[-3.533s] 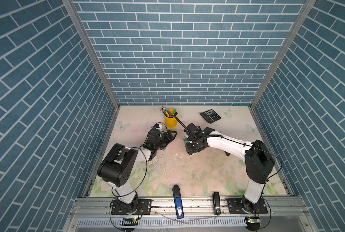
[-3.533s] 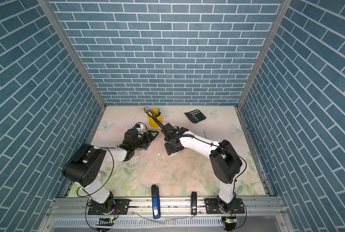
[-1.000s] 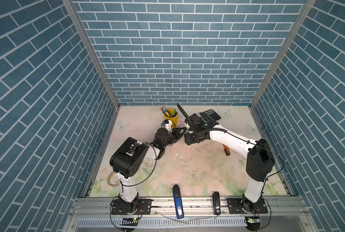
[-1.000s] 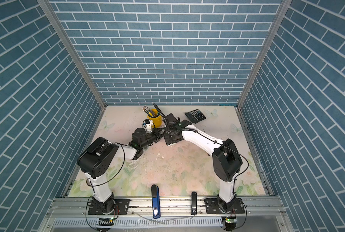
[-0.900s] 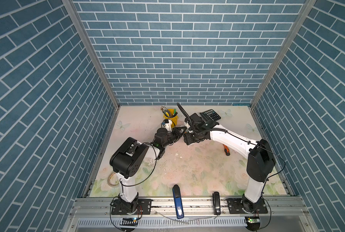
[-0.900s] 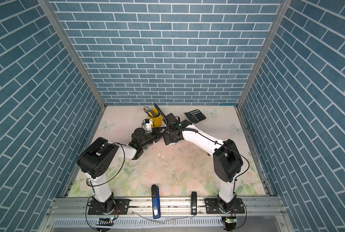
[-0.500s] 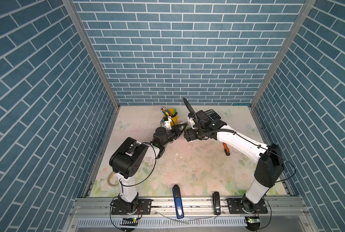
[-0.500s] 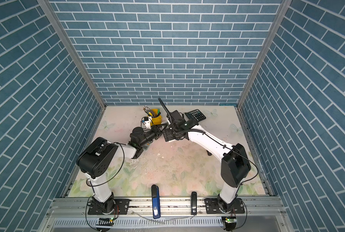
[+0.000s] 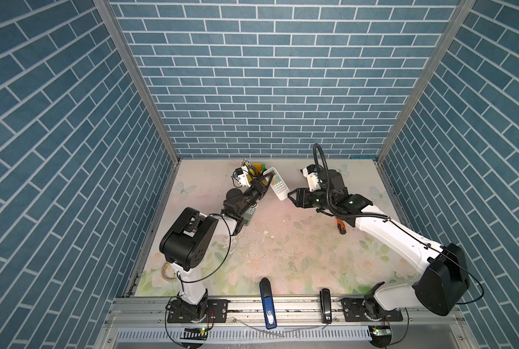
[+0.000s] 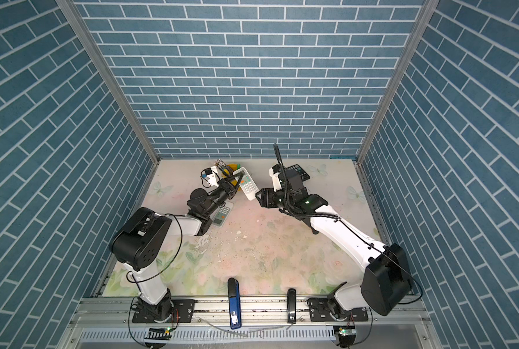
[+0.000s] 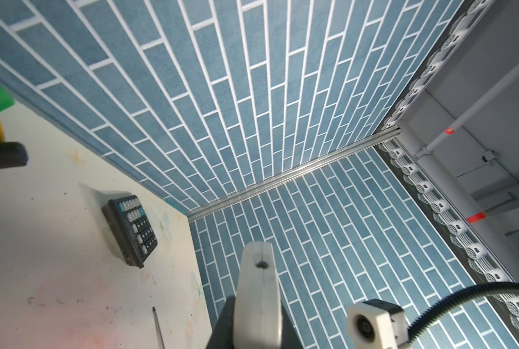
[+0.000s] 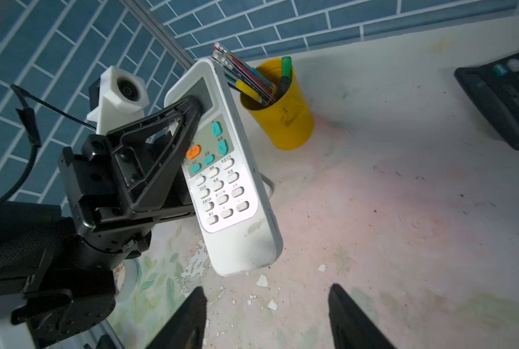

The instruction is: Unload the batteries from the remote control

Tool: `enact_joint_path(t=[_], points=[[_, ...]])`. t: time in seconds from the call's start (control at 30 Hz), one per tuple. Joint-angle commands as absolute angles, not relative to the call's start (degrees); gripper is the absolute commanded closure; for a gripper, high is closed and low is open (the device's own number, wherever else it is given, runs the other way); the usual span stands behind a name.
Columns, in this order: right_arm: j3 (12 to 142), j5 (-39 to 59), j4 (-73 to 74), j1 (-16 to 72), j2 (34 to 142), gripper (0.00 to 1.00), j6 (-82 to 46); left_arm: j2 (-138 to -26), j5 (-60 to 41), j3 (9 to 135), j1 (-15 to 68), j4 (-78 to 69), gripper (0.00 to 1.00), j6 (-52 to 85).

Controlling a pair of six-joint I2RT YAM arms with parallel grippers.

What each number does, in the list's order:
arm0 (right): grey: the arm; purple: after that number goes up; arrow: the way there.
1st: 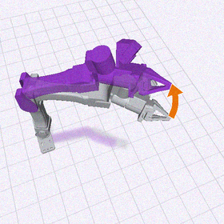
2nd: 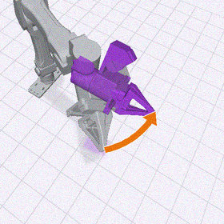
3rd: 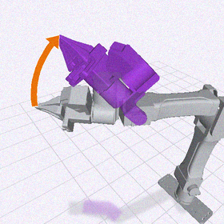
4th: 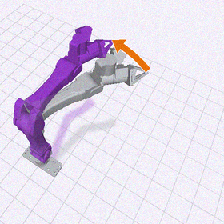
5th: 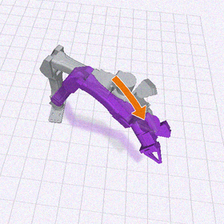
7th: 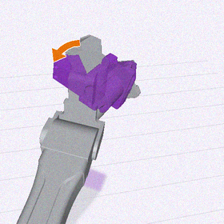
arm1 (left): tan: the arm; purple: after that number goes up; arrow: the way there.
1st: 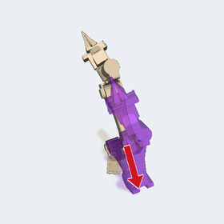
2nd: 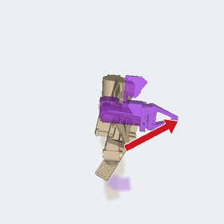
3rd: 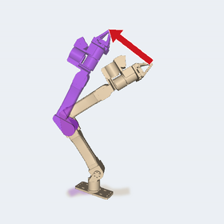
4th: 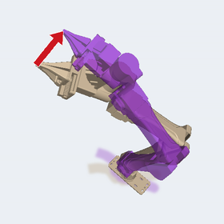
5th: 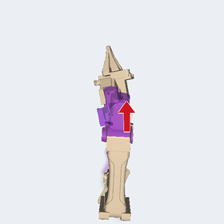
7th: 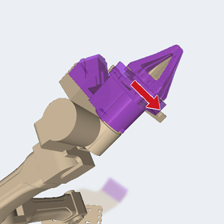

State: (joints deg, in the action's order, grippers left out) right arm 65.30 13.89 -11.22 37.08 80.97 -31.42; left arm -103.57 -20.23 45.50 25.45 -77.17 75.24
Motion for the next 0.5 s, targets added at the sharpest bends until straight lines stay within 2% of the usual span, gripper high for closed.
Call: enact_joint_path(t=[0.0, 0.47], points=[[63.7, 20.4, -2.3, 36.3, 82.0, 0.39, -34.9, -100.9, -19.5, 47.4, 25.8, -80.6, 1.00, 74.9], [62.6, 27.9, 6.5, 35.0, 84.6, 0.55, -37.2, -100.3, -19.6, 48.7, 28.4, -80.6, 1.00, 75.6]])
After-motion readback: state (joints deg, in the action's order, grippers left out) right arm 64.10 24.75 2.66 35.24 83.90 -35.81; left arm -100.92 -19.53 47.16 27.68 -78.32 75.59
